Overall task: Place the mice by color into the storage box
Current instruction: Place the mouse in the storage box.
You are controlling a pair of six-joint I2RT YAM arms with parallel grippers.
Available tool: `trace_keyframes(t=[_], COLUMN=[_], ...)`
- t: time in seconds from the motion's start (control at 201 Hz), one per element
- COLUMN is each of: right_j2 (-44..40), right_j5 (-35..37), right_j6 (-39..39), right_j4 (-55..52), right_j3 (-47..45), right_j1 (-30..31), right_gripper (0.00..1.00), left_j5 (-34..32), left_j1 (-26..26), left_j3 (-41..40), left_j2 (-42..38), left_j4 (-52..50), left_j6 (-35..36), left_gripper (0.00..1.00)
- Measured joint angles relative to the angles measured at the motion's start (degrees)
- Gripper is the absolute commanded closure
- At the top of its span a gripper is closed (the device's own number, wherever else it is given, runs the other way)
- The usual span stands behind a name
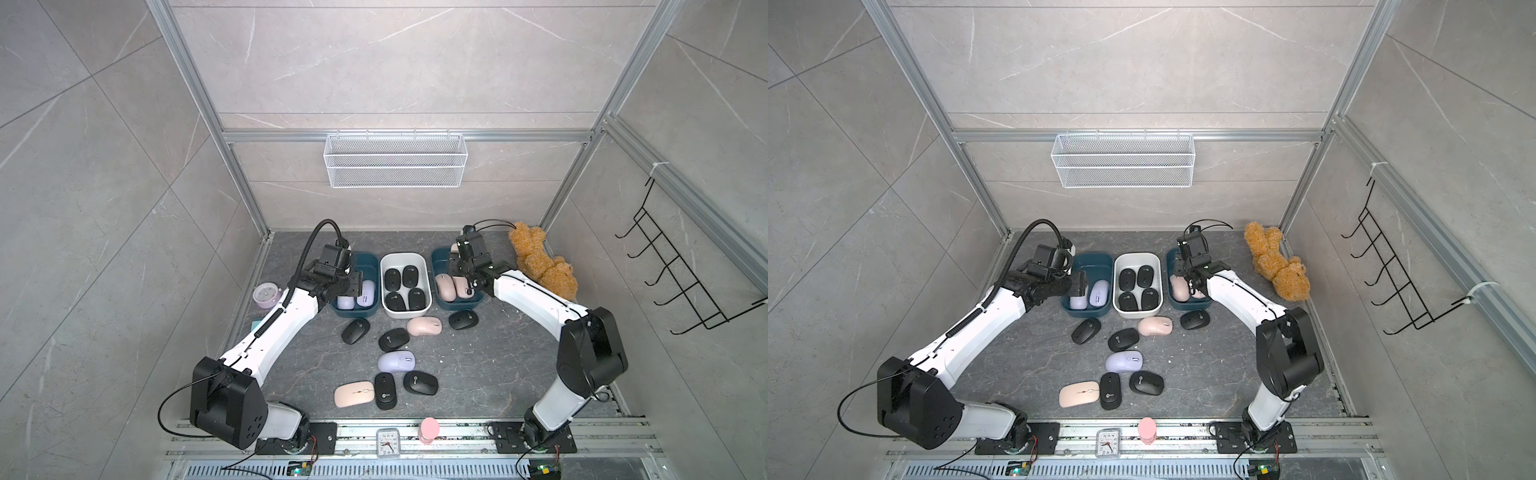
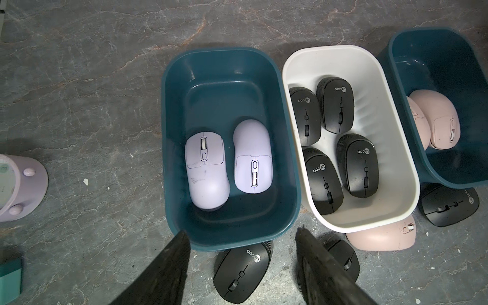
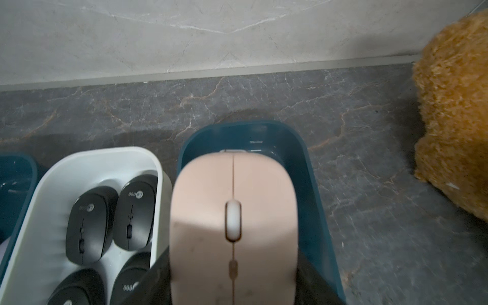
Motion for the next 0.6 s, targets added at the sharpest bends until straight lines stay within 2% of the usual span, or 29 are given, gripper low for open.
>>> trace_keyframes(t=[0.383,0.598], right_j2=[12.7,16.3], right_j5=[-1.7,-2.1], right_j6=[0.0,0.1], right_j4=[5.8,6.9], right_j3=[5.4,7.5], right_j1=[-2.1,-2.1], right_gripper=[0.50,0.50], left_j5=[0.0,0.0], left_j1=[0.0,0.0], left_j3=[0.0,0.0], left_j2=[0.3,1.3], left_j4=[-0.4,-0.5], left_j6=[0.1,0.2], left_gripper=[0.34,0.34])
